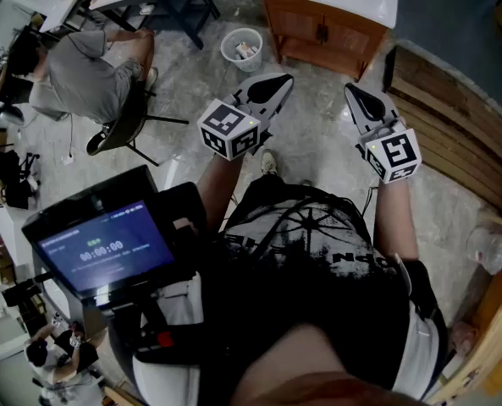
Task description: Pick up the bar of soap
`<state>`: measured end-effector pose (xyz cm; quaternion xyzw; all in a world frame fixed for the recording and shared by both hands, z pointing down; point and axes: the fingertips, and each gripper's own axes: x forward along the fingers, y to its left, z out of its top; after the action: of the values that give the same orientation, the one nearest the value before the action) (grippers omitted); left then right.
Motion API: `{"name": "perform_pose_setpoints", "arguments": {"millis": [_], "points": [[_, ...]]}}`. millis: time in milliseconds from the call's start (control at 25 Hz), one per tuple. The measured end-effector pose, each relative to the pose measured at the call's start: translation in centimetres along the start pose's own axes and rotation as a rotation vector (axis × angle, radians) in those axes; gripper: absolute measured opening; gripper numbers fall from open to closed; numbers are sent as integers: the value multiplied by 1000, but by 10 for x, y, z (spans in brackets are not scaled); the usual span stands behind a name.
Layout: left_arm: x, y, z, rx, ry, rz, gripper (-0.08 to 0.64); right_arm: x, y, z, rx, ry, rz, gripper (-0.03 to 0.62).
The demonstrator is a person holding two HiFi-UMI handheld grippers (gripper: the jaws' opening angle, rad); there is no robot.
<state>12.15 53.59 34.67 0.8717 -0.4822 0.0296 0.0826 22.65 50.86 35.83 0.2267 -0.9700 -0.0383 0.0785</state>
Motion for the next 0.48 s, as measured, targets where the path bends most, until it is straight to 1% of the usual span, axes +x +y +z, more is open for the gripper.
{"name": "perform_pose_setpoints", "arguments": {"millis": [280, 480], "points": [[1, 1, 1, -2, 0, 1, 12, 3, -1, 0, 2, 2, 0, 14], [1, 1, 0, -3, -1, 2, 12, 2, -1, 4, 44, -37, 6, 15]]}}
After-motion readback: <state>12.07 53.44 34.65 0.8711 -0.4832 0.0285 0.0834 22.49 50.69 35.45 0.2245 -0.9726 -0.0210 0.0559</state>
